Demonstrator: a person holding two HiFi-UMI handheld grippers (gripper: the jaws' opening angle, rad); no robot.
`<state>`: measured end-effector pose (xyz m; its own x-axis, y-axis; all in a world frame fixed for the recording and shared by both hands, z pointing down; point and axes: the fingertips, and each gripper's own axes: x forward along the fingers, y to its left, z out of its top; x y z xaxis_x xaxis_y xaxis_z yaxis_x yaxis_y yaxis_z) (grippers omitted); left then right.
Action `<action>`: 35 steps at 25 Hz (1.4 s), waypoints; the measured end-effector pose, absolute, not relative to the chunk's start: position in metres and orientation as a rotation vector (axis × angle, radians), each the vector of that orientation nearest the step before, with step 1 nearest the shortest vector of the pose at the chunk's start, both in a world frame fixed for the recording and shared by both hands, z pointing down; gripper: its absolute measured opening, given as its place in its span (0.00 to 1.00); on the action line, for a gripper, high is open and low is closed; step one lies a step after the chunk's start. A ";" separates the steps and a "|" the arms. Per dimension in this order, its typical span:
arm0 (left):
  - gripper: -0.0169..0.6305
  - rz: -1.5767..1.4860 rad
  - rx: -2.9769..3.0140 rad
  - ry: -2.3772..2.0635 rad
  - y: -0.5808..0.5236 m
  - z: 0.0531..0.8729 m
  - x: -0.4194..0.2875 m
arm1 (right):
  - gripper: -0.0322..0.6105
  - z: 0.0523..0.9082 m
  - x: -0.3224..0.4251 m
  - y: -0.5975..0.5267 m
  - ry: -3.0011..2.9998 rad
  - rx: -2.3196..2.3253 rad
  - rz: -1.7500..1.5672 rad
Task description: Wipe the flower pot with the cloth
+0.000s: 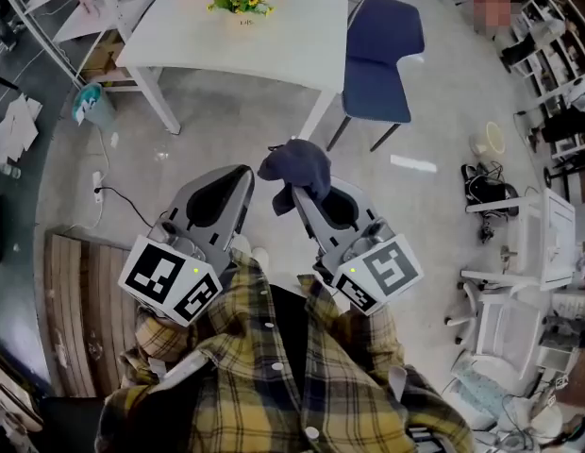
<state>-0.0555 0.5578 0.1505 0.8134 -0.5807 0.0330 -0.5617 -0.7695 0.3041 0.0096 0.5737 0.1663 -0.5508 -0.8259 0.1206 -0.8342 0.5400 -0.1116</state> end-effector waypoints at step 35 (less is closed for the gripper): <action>0.04 -0.005 2.706 -0.734 0.220 0.174 -0.130 | 0.10 0.190 -0.039 0.252 -2.516 1.694 0.390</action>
